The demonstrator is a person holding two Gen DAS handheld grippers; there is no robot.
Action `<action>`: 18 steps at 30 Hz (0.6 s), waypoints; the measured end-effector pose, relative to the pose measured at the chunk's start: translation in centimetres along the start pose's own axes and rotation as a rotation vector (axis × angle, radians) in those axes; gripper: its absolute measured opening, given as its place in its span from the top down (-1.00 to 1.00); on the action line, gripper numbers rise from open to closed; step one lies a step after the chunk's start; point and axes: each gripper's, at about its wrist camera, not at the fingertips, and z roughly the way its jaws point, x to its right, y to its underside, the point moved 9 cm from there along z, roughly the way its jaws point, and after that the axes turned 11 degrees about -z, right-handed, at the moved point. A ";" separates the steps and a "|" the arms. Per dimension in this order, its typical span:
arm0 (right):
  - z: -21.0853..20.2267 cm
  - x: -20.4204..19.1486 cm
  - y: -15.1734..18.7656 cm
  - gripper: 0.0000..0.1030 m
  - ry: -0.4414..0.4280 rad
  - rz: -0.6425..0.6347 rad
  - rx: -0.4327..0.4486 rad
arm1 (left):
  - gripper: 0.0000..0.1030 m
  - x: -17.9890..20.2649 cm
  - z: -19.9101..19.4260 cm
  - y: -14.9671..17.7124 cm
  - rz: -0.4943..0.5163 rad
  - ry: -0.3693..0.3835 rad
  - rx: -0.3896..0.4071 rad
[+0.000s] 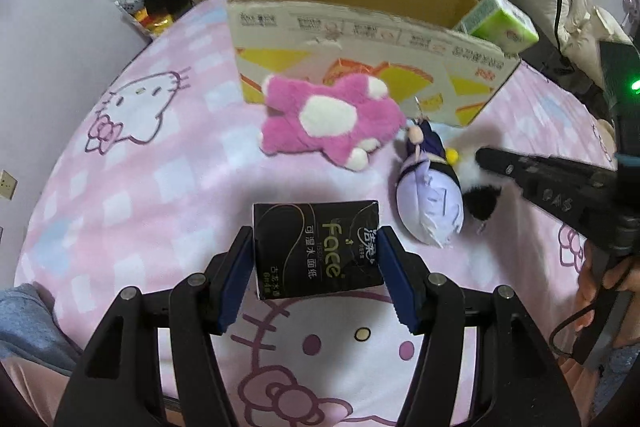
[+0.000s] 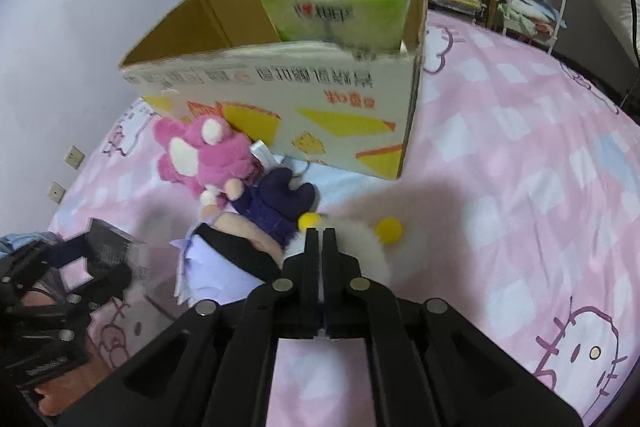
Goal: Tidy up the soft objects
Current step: 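Lift the black packet and white pom-pom plush and carry them over the box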
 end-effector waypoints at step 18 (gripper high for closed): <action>3.1 1.8 1.8 -0.04 0.045 0.059 -0.088 | -0.18 -1.1 -0.2 -2.4 -0.020 -0.016 0.073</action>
